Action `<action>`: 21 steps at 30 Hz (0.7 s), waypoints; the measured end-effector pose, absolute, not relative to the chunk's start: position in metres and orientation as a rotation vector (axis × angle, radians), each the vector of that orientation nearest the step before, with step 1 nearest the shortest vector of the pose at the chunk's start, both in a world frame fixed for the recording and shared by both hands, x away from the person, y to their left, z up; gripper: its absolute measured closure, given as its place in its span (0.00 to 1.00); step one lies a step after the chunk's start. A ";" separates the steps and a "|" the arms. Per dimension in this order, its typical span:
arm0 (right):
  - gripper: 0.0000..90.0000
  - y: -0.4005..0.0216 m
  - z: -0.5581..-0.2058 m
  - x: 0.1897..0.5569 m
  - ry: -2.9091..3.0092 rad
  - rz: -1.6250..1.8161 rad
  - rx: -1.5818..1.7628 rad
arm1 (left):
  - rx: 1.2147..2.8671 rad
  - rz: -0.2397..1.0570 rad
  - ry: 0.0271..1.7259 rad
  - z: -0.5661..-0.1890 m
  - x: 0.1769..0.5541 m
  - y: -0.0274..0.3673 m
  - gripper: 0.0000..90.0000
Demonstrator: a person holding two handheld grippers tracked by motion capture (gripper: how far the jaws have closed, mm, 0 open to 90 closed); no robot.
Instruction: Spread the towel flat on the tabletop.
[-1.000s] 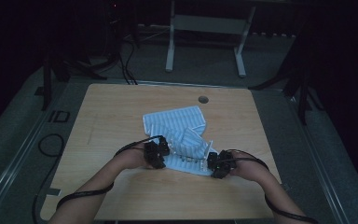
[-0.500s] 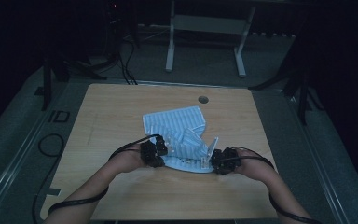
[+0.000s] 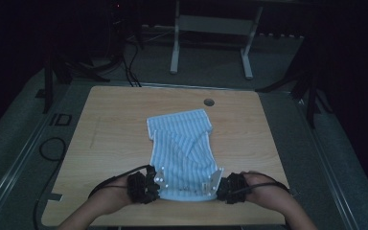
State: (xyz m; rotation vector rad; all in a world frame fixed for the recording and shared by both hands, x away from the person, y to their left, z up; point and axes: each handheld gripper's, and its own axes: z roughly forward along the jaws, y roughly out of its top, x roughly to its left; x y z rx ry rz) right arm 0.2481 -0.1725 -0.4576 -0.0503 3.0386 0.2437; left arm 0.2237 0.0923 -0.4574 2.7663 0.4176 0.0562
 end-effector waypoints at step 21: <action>0.73 -0.194 -0.450 0.270 3.040 0.422 0.083 | 2.680 0.004 0.555 -0.468 0.246 0.117 0.61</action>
